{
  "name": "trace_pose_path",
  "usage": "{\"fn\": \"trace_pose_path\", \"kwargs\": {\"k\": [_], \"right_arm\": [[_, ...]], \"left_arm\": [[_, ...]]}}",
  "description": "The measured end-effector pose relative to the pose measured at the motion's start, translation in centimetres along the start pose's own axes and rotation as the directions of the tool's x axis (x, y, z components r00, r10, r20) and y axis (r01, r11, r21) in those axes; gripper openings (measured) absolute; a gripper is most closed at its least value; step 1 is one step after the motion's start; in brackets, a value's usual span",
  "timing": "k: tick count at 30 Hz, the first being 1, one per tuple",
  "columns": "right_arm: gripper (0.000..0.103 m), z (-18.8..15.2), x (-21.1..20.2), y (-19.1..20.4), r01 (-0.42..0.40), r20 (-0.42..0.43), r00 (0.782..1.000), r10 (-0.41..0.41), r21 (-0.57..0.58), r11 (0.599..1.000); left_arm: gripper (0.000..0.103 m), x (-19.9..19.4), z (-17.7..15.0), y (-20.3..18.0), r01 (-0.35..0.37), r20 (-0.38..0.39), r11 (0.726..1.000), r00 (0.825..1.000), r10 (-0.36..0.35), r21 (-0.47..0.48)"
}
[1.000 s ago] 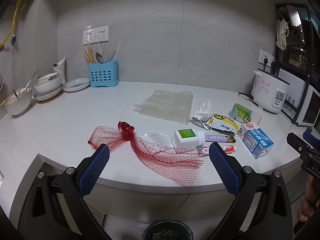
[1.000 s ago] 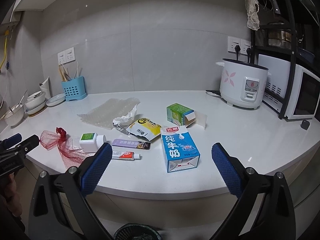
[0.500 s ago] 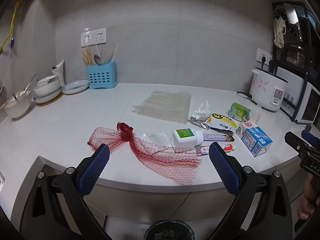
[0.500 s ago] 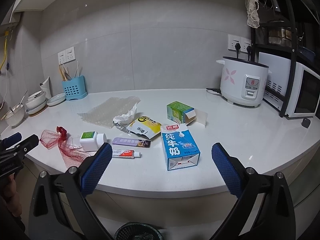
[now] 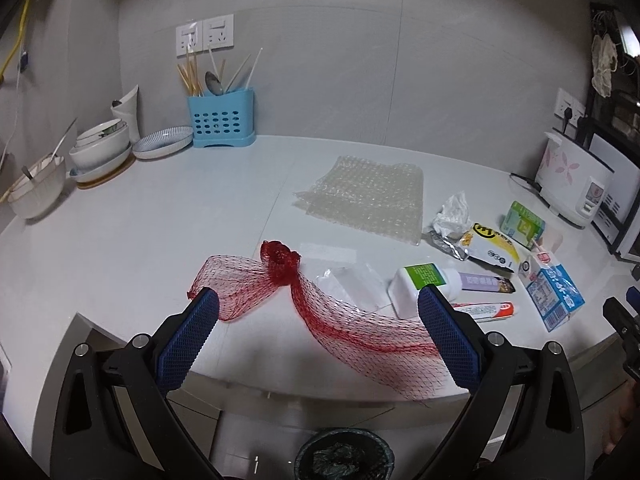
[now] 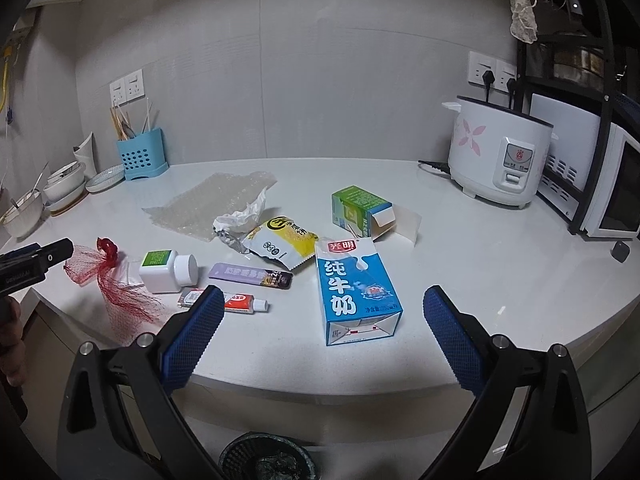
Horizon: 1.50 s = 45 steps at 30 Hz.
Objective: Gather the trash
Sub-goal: 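Grasp the red mesh net with the left tool while the right tool grasps the milk carton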
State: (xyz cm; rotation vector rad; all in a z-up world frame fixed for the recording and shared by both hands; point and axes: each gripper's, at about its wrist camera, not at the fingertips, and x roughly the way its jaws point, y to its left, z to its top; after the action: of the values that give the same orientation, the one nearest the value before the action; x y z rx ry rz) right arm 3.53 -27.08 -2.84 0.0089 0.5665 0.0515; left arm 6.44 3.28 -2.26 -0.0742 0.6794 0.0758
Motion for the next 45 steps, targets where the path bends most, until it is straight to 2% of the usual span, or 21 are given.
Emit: {"fn": "trace_pose_path", "kwargs": {"k": [6, 15, 22, 31, 35, 39, 42, 44, 45], "right_arm": [[0.096, 0.1, 3.7, 0.0, 0.000, -0.075, 0.997, -0.002, -0.030, 1.000], [0.096, 0.8, 7.7, -0.4, 0.005, -0.157, 0.988, -0.012, -0.045, 0.999], [0.093, 1.8, 10.1, -0.6, 0.039, -0.222, 0.974, -0.051, -0.058, 0.998], [0.093, 2.1, 12.9, -0.9, 0.059, -0.319, 0.945, -0.071, -0.046, 0.997], [0.088, 1.8, 13.7, -1.0, 0.048, -0.350, 0.935, -0.055, -0.029, 0.998], [0.077, 1.6, 14.2, -1.1, 0.052, -0.364, 0.930, -0.056, -0.022, 0.998], [0.064, 1.3, 14.5, -1.3, 0.054, -0.384, 0.922, -0.054, -0.011, 0.998], [0.063, 1.2, 14.5, -1.5, 0.052, -0.387, 0.921, -0.048, 0.001, 0.999], [0.063, 1.2, 14.4, -1.6, 0.052, -0.387, 0.921, -0.046, 0.005, 0.999]], "left_arm": [[0.097, 4.8, 0.9, 0.6, -0.038, -0.074, 0.999, 0.997, 0.037, -0.014], [0.097, 10.5, 2.5, 1.6, -0.098, -0.133, 0.995, 0.987, 0.093, -0.025], [0.097, 13.4, 3.3, 2.0, -0.122, -0.164, 0.992, 0.980, 0.116, -0.027], [0.091, 15.0, 3.2, 3.1, -0.142, -0.195, 0.990, 0.971, 0.136, -0.019], [0.083, 15.6, 2.6, 3.5, -0.147, -0.224, 0.989, 0.965, 0.139, -0.017], [0.076, 15.9, 2.4, 3.9, -0.143, -0.233, 0.989, 0.963, 0.132, -0.030], [0.062, 15.7, 2.5, 3.8, -0.141, -0.235, 0.989, 0.963, 0.131, -0.030], [0.047, 15.6, 2.6, 3.7, -0.137, -0.239, 0.990, 0.963, 0.127, -0.026], [0.044, 15.5, 2.6, 3.6, -0.138, -0.240, 0.990, 0.962, 0.129, -0.022]]}}
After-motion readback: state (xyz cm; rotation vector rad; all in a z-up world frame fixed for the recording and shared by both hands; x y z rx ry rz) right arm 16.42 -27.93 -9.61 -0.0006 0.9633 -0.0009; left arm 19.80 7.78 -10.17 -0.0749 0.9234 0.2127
